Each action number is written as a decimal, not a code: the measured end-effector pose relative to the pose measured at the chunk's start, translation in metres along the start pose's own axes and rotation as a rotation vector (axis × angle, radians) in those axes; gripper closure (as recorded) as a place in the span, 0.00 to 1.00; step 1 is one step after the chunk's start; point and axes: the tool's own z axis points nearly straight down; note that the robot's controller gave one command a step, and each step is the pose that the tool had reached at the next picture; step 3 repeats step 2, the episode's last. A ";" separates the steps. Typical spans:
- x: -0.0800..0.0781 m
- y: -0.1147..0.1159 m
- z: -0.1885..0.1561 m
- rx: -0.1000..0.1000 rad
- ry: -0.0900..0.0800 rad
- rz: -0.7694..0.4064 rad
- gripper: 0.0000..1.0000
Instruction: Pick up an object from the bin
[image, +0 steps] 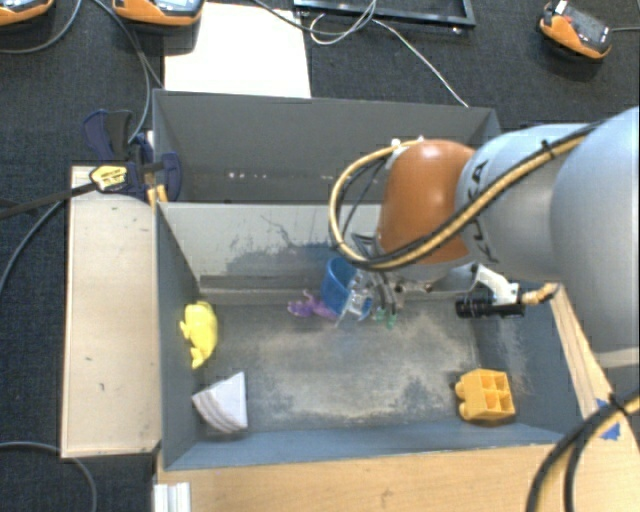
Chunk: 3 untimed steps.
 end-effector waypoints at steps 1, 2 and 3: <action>-0.001 0.004 -0.060 -0.001 -0.001 -0.003 1.00; 0.005 0.010 -0.211 -0.002 -0.004 0.012 1.00; 0.005 0.010 -0.211 -0.002 -0.004 0.012 1.00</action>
Offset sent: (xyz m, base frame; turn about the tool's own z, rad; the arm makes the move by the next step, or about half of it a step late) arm -0.0028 0.0109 0.2096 0.0159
